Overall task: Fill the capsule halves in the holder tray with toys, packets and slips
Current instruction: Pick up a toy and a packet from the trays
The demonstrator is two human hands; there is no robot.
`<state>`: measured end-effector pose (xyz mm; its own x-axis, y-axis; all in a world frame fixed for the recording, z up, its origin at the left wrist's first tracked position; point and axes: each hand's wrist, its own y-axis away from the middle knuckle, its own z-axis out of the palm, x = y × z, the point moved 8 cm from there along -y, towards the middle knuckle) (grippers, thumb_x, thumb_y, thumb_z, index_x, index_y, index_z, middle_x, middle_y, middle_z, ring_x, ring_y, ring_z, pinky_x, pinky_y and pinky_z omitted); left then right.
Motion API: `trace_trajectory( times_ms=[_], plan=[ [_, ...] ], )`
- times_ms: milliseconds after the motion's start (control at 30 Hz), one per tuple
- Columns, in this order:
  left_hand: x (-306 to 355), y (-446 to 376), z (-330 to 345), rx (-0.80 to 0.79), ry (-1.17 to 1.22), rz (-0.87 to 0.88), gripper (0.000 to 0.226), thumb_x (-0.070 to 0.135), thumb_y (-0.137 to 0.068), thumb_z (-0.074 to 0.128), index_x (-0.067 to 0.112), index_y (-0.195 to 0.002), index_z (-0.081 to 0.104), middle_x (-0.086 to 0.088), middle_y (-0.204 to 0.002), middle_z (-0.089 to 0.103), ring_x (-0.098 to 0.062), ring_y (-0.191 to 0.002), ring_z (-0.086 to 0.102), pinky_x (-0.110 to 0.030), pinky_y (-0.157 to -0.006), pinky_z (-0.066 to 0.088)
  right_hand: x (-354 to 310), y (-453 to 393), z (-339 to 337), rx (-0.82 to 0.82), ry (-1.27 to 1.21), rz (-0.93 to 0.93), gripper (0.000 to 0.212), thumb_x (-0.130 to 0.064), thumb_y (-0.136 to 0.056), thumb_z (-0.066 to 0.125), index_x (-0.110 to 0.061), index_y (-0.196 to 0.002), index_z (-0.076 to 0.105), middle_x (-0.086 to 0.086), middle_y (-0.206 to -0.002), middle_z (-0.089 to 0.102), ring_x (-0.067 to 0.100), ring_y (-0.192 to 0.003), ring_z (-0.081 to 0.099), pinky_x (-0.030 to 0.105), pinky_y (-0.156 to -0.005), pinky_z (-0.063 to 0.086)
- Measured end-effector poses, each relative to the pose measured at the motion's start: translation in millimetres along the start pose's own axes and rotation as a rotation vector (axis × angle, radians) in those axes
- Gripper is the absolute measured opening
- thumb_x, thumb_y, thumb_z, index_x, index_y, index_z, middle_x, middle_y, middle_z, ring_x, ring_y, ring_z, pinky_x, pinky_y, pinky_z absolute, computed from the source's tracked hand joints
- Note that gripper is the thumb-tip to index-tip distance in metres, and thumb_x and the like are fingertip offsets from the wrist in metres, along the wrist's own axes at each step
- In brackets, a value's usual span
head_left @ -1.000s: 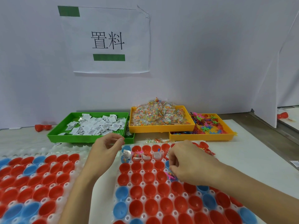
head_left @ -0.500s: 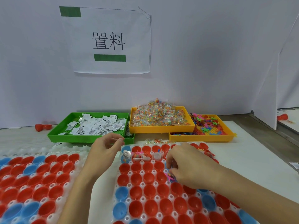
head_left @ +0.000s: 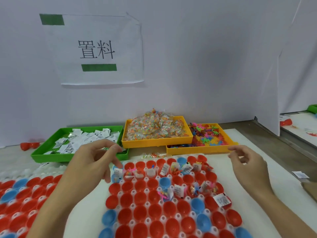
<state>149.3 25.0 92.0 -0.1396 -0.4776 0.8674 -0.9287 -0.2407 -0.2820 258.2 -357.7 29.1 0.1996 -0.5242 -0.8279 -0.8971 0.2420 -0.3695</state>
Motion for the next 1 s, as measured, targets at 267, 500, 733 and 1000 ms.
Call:
trace_trajectory(
  times_ms=[267,500,733,1000],
  plan=[
    [78.5,-22.6,128.5,-0.419,-0.389,0.228,0.012,0.035,-0.093,0.06,0.032,-0.09,0.072,0.024,-0.084,0.069,-0.002,-0.079,0.067,-0.021,-0.069,0.053,44.9,-25.0,11.1,0.173,-0.156,0.06,0.022,0.001,-0.094,0.051,-0.017,-0.092,0.065,-0.004,-0.071,0.061,0.003,-0.054,0.055,0.012,-0.043,0.04],
    [81.6,-102.5,258.1,-0.464,-0.6,0.409,0.025,0.02,-0.096,0.058,0.014,-0.118,0.068,-0.001,-0.111,0.068,-0.012,-0.091,0.057,-0.025,-0.077,0.045,46.1,-28.0,10.9,0.2,-0.212,0.012,0.027,0.002,-0.094,0.051,-0.02,-0.084,0.065,-0.009,-0.067,0.06,0.001,-0.06,0.056,0.009,-0.049,0.04],
    [50.7,-151.6,332.7,-0.537,-0.813,0.381,0.019,0.01,-0.094,0.062,0.002,-0.111,0.065,-0.015,-0.111,0.065,-0.03,-0.098,0.063,-0.044,-0.084,0.055,51.7,-31.2,13.4,0.207,-0.235,0.011,0.034,0.0,-0.092,0.052,-0.029,-0.077,0.063,-0.006,-0.054,0.055,0.011,-0.055,0.053,0.012,-0.046,0.037],
    [33.9,-159.9,354.1,-0.583,-0.851,0.312,0.022,-0.001,-0.089,0.066,0.003,-0.11,0.06,-0.01,-0.099,0.056,-0.022,-0.083,0.055,-0.032,-0.07,0.051,55.0,-33.5,20.7,0.176,-0.187,-0.011,0.035,-0.003,-0.095,0.054,-0.033,-0.079,0.062,-0.011,-0.065,0.062,0.007,-0.063,0.059,0.014,-0.043,0.041]
  ],
)
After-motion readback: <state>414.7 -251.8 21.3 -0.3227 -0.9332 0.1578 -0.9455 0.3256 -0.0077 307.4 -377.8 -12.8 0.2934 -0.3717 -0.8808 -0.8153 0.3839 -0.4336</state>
